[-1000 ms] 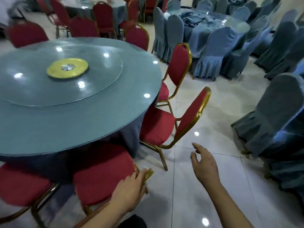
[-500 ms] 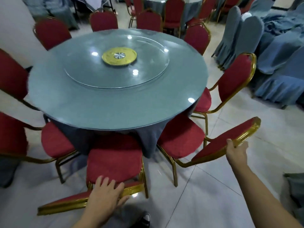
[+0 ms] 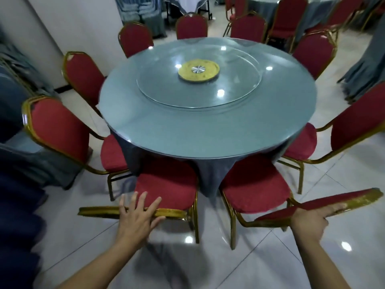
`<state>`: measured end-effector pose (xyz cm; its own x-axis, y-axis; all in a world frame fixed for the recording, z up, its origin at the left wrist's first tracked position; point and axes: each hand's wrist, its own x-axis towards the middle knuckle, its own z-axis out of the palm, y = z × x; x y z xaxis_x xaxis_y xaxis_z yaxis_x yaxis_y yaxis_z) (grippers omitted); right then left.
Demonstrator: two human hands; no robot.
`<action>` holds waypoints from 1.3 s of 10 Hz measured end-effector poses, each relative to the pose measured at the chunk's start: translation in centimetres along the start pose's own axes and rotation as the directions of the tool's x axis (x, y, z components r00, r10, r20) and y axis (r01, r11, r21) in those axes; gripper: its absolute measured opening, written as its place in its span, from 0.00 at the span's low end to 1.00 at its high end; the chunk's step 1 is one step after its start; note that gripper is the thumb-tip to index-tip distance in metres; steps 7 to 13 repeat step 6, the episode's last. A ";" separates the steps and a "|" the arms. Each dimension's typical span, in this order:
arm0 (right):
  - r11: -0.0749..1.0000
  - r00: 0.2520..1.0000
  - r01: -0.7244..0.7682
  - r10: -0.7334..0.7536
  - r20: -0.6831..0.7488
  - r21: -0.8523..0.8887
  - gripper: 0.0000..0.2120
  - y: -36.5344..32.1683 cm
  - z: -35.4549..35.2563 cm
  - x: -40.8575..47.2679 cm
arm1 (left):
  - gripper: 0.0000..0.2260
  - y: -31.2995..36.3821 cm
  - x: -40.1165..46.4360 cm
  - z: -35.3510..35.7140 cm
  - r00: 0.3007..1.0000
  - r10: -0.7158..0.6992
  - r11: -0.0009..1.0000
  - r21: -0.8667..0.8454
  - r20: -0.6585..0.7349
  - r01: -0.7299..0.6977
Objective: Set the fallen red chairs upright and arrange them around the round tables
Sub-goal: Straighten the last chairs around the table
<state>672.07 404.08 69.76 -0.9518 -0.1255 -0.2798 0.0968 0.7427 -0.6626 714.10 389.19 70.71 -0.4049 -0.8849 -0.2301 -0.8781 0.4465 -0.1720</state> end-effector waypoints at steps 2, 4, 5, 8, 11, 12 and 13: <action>0.999 0.999 0.033 -0.032 0.036 -0.024 0.45 0.6 -0.2 -2.0 | 0.45 3.1 1.1 -1.5 0.999 -0.030 0.999 -0.022 -0.018 0.030; 0.991 0.989 0.111 -0.103 0.103 -0.075 0.46 1.1 -2.1 -3.1 | 0.20 1.4 0.1 -2.7 0.999 -0.010 0.995 -0.095 0.045 0.015; 0.995 0.986 0.075 -0.065 0.154 -0.060 0.45 0.8 -3.2 -3.9 | 0.16 0.5 -0.9 -2.6 0.996 0.039 0.985 -0.168 0.084 -0.024; 0.996 0.987 0.091 -0.087 0.133 -0.026 0.43 1.2 -3.2 -5.9 | 0.15 -0.4 -1.8 -2.7 0.992 0.083 0.976 -0.210 0.094 -0.062; 0.996 0.987 0.091 -0.087 0.133 -0.026 0.43 1.2 -3.2 -5.9 | 0.15 -0.4 -1.8 -2.7 0.992 0.083 0.976 -0.210 0.094 -0.062; 0.996 0.987 0.091 -0.087 0.133 -0.026 0.43 1.2 -3.2 -5.9 | 0.15 -0.4 -1.8 -2.7 0.992 0.083 0.976 -0.210 0.094 -0.062; 0.996 0.987 0.091 -0.087 0.133 -0.026 0.43 1.2 -3.2 -5.9 | 0.15 -0.4 -1.8 -2.7 0.992 0.083 0.976 -0.210 0.094 -0.062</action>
